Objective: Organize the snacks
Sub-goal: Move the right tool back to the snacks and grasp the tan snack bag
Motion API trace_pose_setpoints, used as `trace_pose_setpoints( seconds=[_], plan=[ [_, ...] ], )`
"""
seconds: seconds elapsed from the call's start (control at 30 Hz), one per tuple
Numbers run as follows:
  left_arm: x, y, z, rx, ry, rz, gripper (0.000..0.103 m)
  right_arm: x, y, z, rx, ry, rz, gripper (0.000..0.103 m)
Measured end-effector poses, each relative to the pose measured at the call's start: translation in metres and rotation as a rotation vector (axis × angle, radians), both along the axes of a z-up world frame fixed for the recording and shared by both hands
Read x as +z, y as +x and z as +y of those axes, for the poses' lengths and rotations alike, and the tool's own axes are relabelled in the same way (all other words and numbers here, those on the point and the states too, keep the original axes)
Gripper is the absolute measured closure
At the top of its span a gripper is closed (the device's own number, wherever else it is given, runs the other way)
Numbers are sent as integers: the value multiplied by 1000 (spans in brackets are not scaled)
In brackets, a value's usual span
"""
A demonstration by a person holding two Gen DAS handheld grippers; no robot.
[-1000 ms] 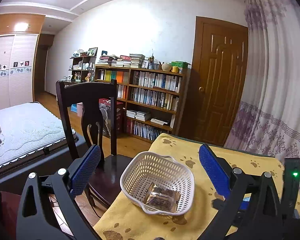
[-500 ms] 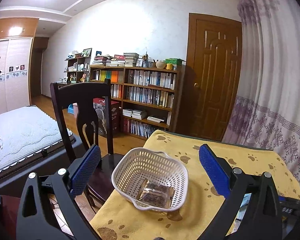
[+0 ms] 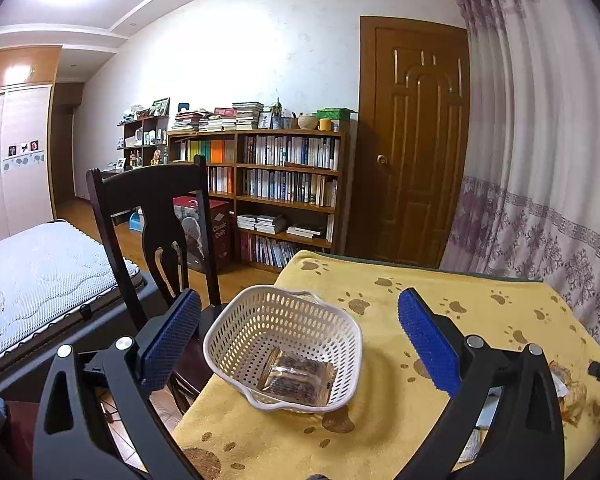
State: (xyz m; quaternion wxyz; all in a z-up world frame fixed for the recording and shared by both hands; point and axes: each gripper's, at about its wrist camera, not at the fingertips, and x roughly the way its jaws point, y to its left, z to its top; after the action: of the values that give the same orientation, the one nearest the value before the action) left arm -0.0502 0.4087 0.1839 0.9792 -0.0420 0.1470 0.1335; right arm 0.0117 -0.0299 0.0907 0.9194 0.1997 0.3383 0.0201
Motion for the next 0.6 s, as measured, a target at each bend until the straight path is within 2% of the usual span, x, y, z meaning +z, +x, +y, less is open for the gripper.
trace_pose_setpoints(
  seconds=[0.27,0.6],
  plan=[
    [-5,3,-9,-18,18,19,3,-21,-1,-35,-105,53,62,21],
    [-9,7,-16,-35,31,35,3,-65,17,-42,-136,125,205,20]
  ],
)
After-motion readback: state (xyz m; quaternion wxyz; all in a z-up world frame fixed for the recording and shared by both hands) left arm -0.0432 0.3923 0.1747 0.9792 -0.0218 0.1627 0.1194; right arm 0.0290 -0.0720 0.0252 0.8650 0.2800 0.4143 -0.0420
